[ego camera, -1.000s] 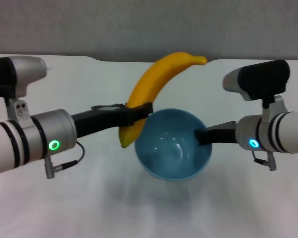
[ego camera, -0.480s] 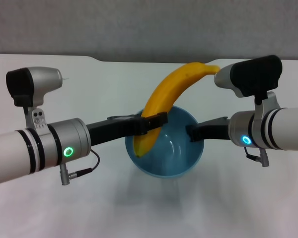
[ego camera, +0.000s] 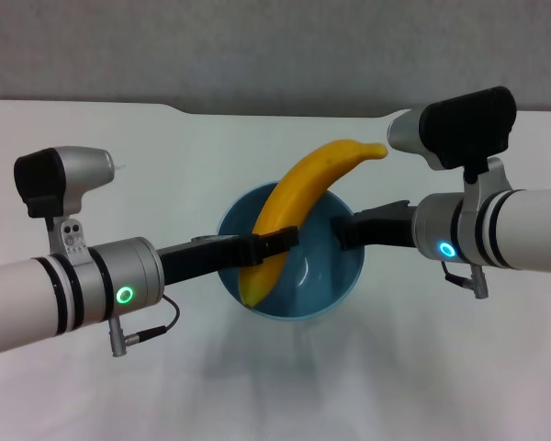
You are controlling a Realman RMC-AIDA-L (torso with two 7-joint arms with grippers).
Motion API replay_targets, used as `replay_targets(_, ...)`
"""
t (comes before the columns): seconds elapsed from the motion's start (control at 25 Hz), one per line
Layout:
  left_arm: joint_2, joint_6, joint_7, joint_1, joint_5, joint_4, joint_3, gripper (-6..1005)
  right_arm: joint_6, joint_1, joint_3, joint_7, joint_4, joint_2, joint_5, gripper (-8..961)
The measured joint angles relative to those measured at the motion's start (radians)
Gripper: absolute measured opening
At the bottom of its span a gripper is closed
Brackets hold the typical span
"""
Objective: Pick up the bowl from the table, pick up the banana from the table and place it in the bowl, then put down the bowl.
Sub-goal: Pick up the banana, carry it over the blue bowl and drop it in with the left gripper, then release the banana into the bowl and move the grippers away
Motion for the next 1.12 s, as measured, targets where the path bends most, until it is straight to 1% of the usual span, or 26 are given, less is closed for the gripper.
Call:
replay_targets(0.6,0.003,0.031,0.03,0.0,0.006,0.005,-0.006,552,0.008,-0.001,-0.007,0.0,-0.007,-0.001,0.0,34)
replay_targets(0.72,0.003,0.03,0.033,-0.001,0.007,0.0,-0.006,776,0.008,0.003,-0.007,0.0,-0.014,-0.001,0.0,34)
replay_targets(0.84,0.005,0.031,0.034,0.0,0.013,-0.002,-0.026,835,0.01,0.011,-0.007,0.001,-0.038,-0.002,0.005,33)
replay_targets(0.96,0.006,0.027,0.032,0.01,0.046,-0.002,-0.076,895,0.019,0.021,-0.004,0.001,-0.058,-0.003,0.035,33)
replay_targets(1.12,0.007,0.022,0.023,0.034,0.114,0.0,-0.15,895,0.043,0.045,0.01,-0.001,-0.087,-0.005,0.059,33)
